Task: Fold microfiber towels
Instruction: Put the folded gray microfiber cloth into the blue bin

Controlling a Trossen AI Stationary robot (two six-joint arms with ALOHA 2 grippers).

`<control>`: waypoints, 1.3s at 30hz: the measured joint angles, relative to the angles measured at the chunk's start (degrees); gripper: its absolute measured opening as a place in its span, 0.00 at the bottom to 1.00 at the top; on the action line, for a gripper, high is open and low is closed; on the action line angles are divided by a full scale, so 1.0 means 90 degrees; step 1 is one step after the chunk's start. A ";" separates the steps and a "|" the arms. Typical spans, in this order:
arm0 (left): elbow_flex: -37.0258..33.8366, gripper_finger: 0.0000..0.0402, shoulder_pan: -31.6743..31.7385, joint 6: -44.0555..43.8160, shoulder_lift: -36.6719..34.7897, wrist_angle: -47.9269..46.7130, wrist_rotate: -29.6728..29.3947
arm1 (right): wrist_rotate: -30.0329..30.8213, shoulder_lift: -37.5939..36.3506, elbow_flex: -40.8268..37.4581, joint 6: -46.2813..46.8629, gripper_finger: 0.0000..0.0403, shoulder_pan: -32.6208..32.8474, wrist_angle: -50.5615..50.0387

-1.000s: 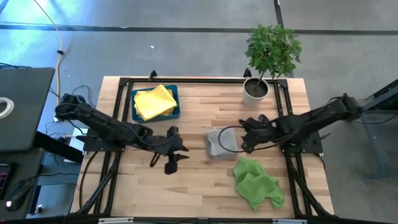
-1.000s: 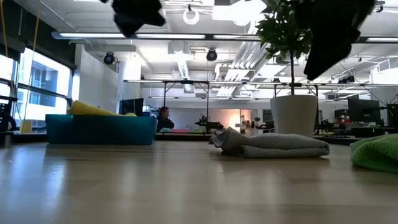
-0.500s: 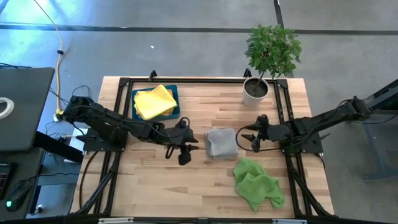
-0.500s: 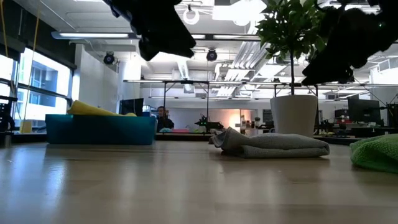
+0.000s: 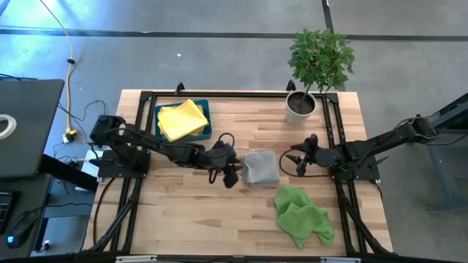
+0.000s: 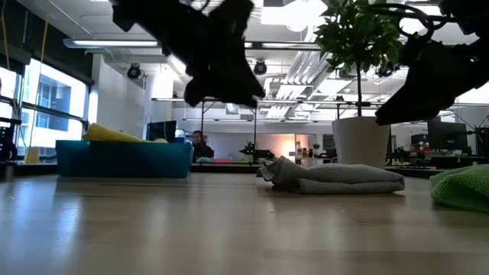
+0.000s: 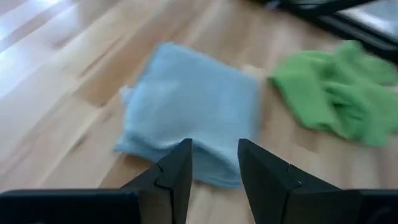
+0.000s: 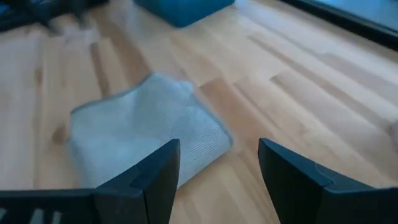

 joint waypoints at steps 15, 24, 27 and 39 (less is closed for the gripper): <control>-0.0005 0.48 0.0001 -0.1551 0.1231 0.0825 -0.0965 | -0.0895 0.0001 0.0000 -0.0140 0.52 0.0002 -0.0022; 0.0002 0.59 0.0070 -0.2522 0.1343 0.1055 -0.1431 | -0.0898 0.0002 0.0000 -0.0155 0.52 0.0002 -0.0032; 0.0014 0.62 0.0061 -0.2623 0.1535 0.1048 -0.1463 | -0.0900 0.0004 0.0000 -0.0155 0.52 0.0002 -0.0051; 0.0999 0.64 0.0102 -0.2629 0.2859 0.1325 -0.1469 | -0.0907 -0.0002 0.0000 -0.0155 0.52 0.0002 -0.0224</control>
